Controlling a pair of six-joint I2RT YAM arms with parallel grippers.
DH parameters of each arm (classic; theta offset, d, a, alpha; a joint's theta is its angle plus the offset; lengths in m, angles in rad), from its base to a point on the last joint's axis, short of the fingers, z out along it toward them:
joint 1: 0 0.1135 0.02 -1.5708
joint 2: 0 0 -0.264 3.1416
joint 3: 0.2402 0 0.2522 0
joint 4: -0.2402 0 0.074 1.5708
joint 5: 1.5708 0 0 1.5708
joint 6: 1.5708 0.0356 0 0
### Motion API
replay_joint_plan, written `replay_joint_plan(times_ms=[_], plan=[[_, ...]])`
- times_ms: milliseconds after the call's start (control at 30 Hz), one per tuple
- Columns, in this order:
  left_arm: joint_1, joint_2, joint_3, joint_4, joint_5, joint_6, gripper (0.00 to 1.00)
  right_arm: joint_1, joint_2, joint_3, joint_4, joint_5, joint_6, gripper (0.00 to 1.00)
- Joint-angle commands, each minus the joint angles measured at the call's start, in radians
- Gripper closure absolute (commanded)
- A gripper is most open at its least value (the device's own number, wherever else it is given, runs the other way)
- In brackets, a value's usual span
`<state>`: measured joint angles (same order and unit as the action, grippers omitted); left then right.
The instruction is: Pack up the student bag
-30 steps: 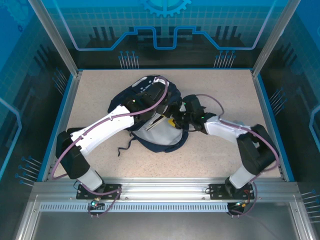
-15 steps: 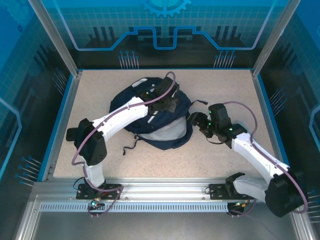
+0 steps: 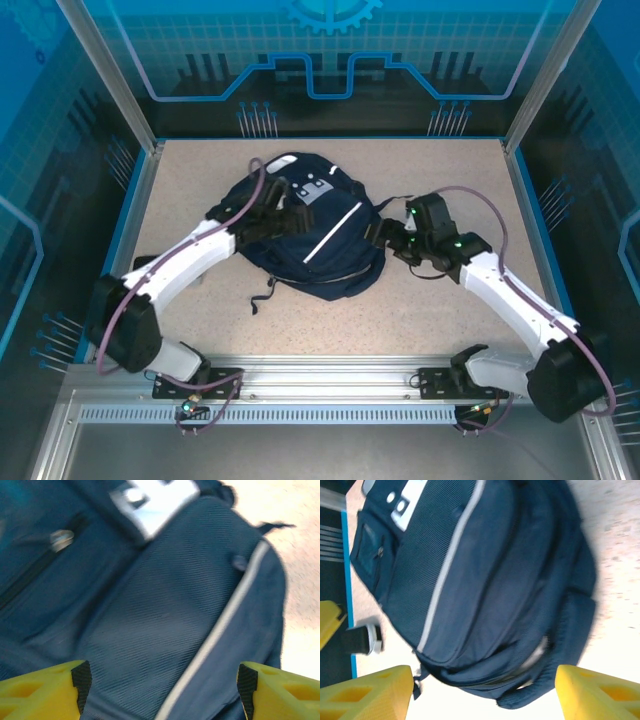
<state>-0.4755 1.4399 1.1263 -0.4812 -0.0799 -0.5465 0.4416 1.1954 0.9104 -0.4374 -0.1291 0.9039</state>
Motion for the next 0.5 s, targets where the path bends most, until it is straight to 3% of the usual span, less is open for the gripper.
replay_joint_plan(times_ms=[0, 333, 467], plan=[[0.029, -0.084, -0.128, 0.012, 0.040, -0.088, 0.22, 0.049, 0.065, 0.047, 0.012, -0.053, -0.013, 0.25], [0.033, -0.180, -0.409, 0.031, 0.049, 0.043, 0.33, 0.132, 0.224, 0.148, 0.000, -0.069, -0.025, 0.25], [0.032, -0.153, -0.445, 0.096, 0.049, 0.084, 0.48, 0.137, 0.255, 0.156, 0.006, -0.080, -0.014, 0.26]])
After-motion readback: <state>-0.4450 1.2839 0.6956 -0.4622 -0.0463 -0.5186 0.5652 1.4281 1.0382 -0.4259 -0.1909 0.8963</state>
